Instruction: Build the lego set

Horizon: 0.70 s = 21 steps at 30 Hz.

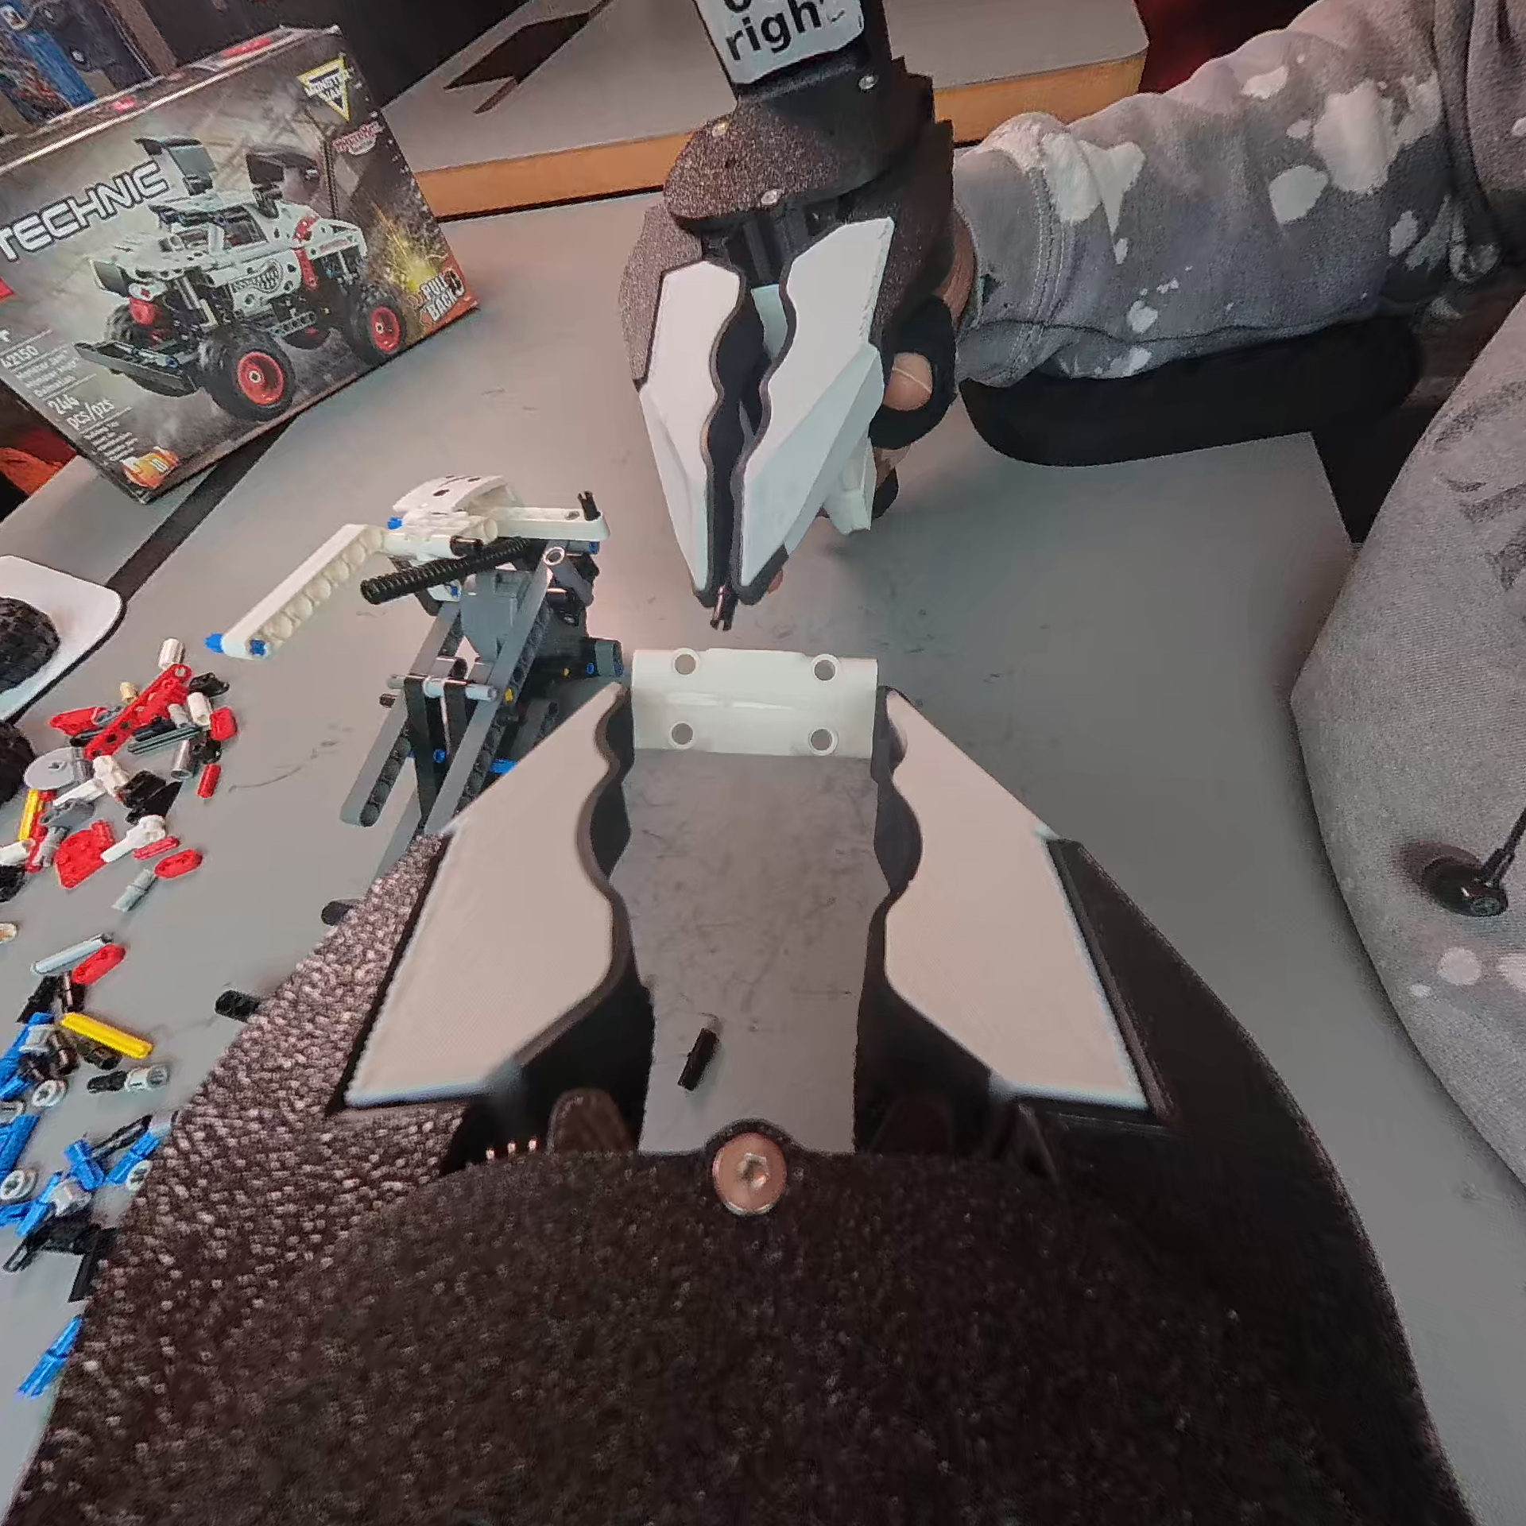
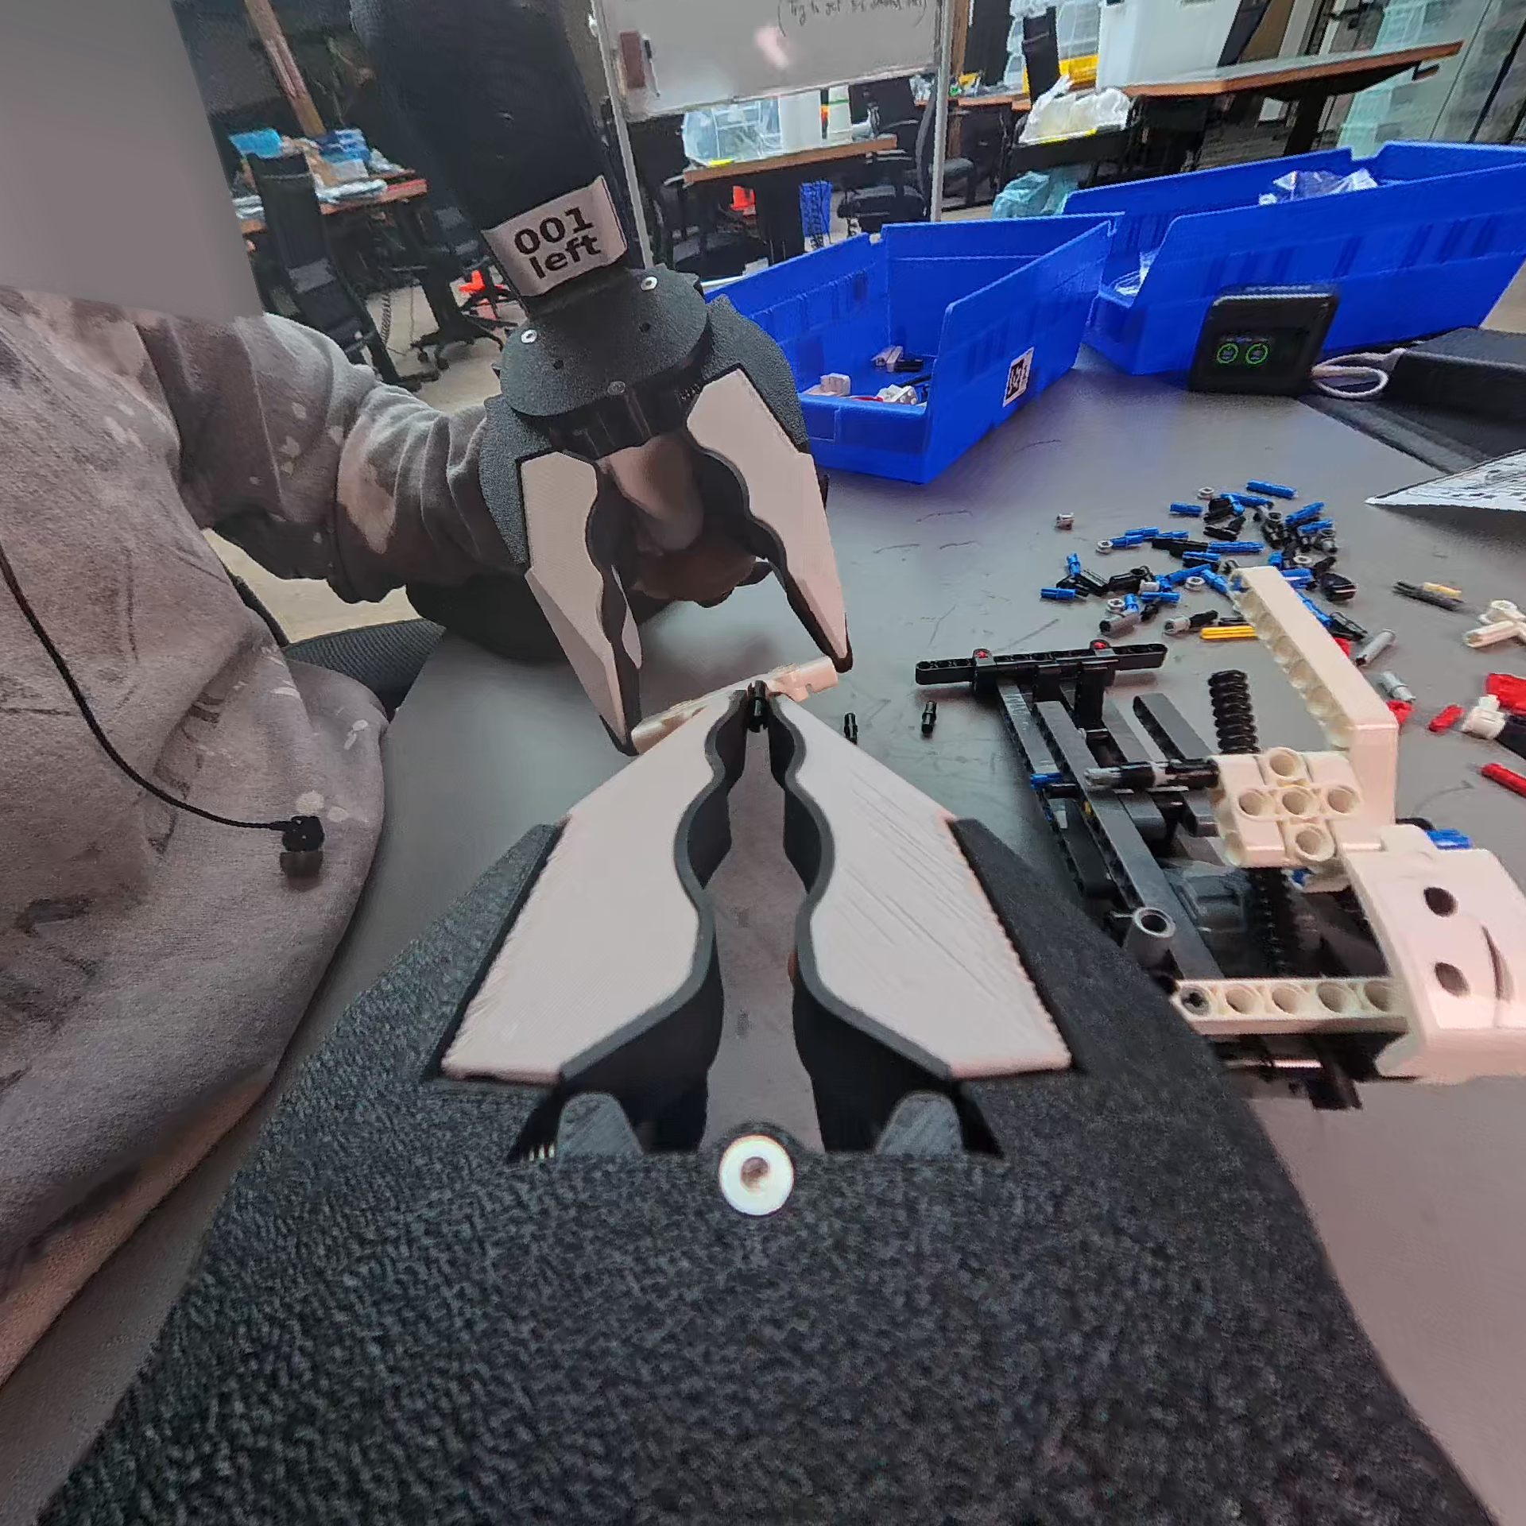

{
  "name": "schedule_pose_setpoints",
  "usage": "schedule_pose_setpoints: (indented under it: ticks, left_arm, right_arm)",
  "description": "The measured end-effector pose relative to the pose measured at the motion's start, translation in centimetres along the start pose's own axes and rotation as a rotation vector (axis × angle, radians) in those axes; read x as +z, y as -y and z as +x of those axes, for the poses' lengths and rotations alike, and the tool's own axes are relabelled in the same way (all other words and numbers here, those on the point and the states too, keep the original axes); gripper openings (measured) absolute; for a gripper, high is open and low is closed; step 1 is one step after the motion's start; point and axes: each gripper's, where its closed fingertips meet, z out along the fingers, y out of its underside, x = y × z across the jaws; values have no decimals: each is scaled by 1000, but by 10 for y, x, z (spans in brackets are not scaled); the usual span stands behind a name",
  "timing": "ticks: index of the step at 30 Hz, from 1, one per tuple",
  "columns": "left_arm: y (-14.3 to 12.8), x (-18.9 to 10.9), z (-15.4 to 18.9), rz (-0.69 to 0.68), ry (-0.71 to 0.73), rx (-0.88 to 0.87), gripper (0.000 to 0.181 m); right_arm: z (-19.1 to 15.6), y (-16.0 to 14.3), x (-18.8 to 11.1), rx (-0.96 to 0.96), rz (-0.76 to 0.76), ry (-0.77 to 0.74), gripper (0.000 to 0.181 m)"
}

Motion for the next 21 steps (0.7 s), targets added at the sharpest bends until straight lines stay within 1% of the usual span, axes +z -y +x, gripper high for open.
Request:
schedule_pose_setpoints:
  ticks: [4,7,11,14,15,16,17,19,21]
  left_arm:
    - [-2,-1,2,-12,-5,4,58]
    - [-6,1,5,-33,-16,5,58]
    - [-14,4,9,-77,-12,49,58]
    - [-10,3,11,-37,-24,5,58]
    - [-2,1,14,8,-41,-14,29]
    - [12,-1,16,91,-43,-19,0]
    - [14,0,15,79,-29,9,1]
    - [16,-6,7,62,20,95,0]
    - [15,-11,4,81,-2,14,0]
  right_arm:
    - [-1,-7,6,-2,-32,1,4]
    - [-2,-14,7,-14,-82,5,4]
    - [-3,-24,9,-20,-154,2,4]
    - [-2,-29,10,35,-173,6,4]
    - [-3,-32,12,47,-185,13,4]
    - [-8,-34,16,59,-198,38,4]
    - [-19,-23,21,85,-136,93,4]
    - [-19,-24,24,123,-143,100,3]
    - [-12,-32,23,77,-194,55,4]
